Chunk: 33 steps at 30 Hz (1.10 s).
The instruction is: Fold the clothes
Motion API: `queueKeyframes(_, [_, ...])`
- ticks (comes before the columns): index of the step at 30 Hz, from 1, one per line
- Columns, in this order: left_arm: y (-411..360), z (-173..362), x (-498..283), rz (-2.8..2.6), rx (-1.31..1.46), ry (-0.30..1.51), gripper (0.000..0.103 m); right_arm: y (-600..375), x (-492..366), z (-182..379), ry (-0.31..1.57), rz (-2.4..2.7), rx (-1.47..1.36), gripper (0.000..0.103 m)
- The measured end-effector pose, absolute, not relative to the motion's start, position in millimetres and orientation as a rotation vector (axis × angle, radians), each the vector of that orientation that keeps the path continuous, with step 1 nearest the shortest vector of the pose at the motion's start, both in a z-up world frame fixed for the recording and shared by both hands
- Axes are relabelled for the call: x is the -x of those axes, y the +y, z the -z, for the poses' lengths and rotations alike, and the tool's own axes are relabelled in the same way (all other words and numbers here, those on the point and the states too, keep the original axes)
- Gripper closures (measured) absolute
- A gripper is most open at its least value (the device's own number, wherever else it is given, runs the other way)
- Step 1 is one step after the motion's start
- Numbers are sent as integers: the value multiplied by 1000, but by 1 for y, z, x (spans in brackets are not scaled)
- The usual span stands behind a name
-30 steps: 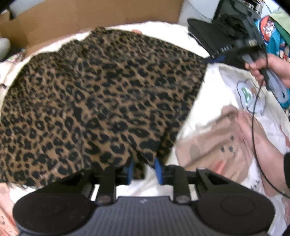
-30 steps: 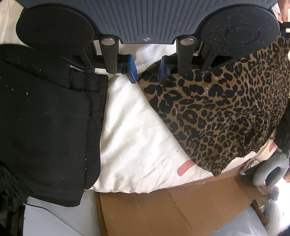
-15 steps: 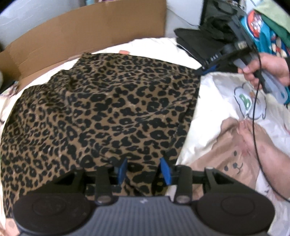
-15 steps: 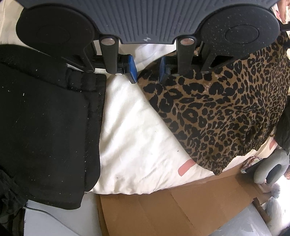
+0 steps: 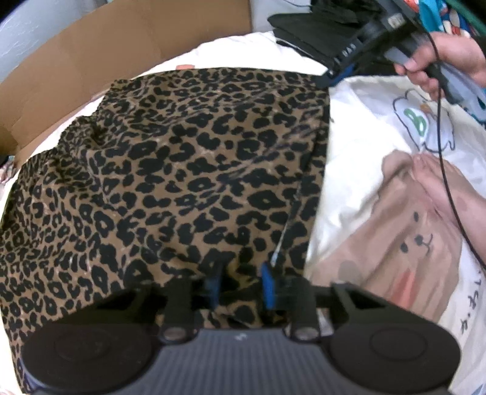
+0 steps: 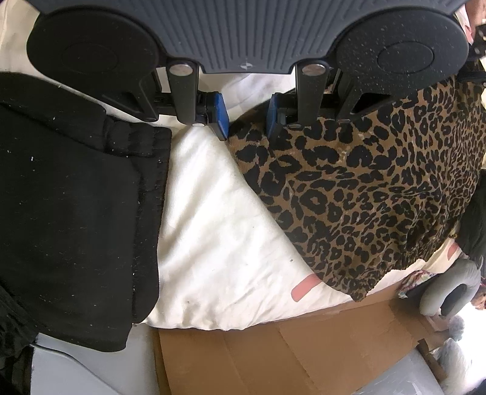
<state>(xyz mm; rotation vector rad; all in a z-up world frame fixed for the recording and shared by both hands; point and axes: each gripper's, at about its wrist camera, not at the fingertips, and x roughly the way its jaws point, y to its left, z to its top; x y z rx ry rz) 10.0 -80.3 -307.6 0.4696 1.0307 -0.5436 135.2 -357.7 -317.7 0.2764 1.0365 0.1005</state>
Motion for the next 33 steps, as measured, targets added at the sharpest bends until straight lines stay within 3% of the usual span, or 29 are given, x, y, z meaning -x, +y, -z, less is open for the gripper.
queueKeyframes(3, [-78, 304, -8, 559, -467, 1015, 102, -358, -135, 319, 1039, -101, -278, 73])
queueKeyframes(20, [-54, 272, -7, 573, -259, 979, 103, -360, -135, 322, 1041, -110, -281, 73])
queueKeyframes(33, [-53, 274, -3, 604, -280, 977, 103, -359, -135, 323, 1048, -110, -277, 73])
